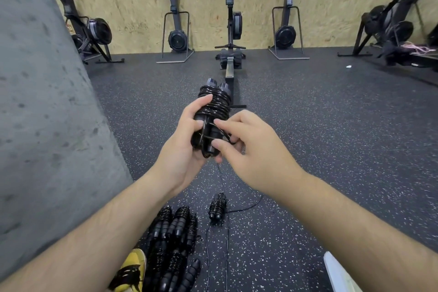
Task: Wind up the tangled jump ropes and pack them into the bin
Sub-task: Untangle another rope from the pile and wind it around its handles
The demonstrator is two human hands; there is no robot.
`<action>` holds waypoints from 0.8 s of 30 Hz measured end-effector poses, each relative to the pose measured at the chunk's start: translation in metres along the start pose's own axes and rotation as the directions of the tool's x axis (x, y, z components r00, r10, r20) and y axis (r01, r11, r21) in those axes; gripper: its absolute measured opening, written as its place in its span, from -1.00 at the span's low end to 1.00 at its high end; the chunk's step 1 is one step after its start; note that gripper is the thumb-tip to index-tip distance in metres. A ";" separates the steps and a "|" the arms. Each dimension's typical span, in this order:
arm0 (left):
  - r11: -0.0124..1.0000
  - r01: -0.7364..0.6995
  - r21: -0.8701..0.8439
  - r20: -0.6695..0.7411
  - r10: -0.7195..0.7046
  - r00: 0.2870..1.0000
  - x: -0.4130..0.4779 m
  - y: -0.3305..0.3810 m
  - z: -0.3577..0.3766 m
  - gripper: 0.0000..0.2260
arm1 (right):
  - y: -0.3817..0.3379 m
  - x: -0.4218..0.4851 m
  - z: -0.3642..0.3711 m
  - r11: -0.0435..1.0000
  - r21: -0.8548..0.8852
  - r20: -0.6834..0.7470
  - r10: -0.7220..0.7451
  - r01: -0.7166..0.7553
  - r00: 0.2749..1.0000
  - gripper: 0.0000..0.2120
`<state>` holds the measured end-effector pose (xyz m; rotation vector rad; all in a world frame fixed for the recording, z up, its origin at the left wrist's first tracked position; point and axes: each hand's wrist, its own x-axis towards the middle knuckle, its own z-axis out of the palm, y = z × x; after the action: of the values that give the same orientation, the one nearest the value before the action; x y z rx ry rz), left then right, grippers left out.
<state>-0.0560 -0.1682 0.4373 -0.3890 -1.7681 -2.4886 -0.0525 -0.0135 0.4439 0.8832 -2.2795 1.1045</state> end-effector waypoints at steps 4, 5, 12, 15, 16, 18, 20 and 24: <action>0.999 -0.005 -0.043 0.008 0.005 1.000 -0.001 0.001 0.000 -0.58 | 0.008 -0.001 0.002 0.993 -0.096 -0.081 -0.074 0.067 0.994 -0.75; 0.999 -0.004 -0.035 0.012 0.004 1.000 -0.001 0.000 0.000 -0.58 | 0.008 -0.002 0.002 0.996 -0.068 -0.091 -0.070 0.064 0.993 -0.80; 1.000 -0.005 -0.014 0.013 0.005 1.000 -0.004 -0.009 0.008 -0.64 | 0.004 0.001 0.010 0.999 0.032 -0.165 -0.030 0.036 0.986 -0.91; 1.000 -0.022 -0.018 -0.035 0.021 0.999 -0.001 -0.007 0.004 -0.63 | 0.005 0.003 0.009 0.998 0.033 -0.107 -0.045 0.049 0.993 -0.85; 0.999 -0.027 -0.024 -0.049 0.025 0.998 0.000 -0.005 0.001 -0.63 | 0.006 0.003 0.007 0.998 0.021 -0.088 -0.051 0.053 0.995 -0.81; 0.999 -0.031 -0.030 -0.058 0.029 0.998 0.001 -0.002 -0.002 -0.62 | 0.008 0.002 0.004 0.998 0.009 -0.065 -0.057 0.058 0.996 -0.79; 0.999 -0.037 -0.016 -0.042 0.036 0.998 0.000 -0.001 -0.003 -0.61 | 0.010 -0.001 0.003 0.998 0.023 -0.053 -0.062 0.063 0.997 -0.78; 0.999 -0.043 -0.011 -0.013 0.043 0.999 -0.001 -0.002 -0.004 -0.62 | 0.013 0.000 0.003 0.995 0.088 -0.091 -0.030 0.038 0.995 -0.85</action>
<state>-0.0565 -0.1712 0.4339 -0.4062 -1.7229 -2.4675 -0.0620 -0.0103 0.4353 0.8852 -2.1485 1.2148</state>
